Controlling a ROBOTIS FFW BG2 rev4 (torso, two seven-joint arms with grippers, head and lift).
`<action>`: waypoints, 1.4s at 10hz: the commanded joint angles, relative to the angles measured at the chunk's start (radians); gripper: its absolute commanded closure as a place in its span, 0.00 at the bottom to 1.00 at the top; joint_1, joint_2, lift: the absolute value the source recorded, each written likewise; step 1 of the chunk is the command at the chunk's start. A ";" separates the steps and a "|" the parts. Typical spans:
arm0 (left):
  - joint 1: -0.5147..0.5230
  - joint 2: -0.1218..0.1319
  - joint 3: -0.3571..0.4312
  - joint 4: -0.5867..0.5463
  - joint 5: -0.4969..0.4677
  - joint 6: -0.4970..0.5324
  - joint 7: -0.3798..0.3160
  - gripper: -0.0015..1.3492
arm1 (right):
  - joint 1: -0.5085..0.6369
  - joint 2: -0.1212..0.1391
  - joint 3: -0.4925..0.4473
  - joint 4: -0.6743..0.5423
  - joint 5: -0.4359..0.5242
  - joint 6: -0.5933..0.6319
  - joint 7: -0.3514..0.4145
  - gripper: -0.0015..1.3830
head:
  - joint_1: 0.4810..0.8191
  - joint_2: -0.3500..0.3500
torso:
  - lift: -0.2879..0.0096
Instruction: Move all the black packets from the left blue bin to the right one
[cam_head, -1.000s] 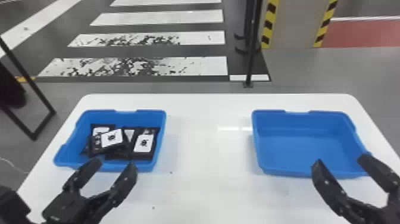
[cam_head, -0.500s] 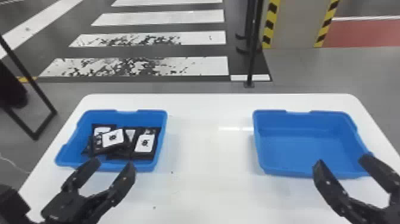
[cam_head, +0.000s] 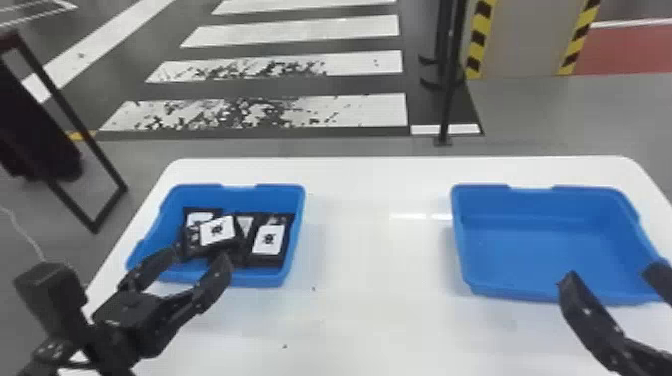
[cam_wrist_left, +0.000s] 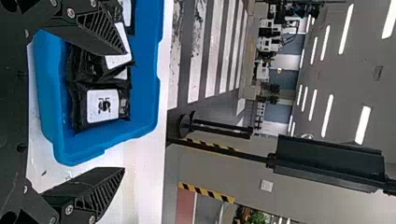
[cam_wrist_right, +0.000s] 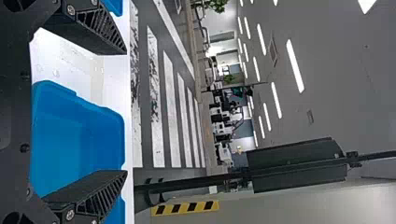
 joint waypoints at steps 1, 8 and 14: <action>-0.060 0.012 -0.003 0.049 -0.025 0.028 0.001 0.12 | 0.002 0.000 0.000 0.000 -0.002 0.000 0.000 0.08 | 0.63 0.74 | 0.50; -0.325 0.065 -0.061 0.226 -0.143 0.285 0.007 0.12 | 0.004 0.000 0.000 0.002 -0.008 0.000 0.000 0.08 | 0.63 0.74 | 0.50; -0.502 0.118 -0.176 0.351 -0.235 0.524 0.006 0.12 | 0.007 0.000 0.000 0.007 -0.016 0.000 0.000 0.08 | 0.63 0.70 | 0.50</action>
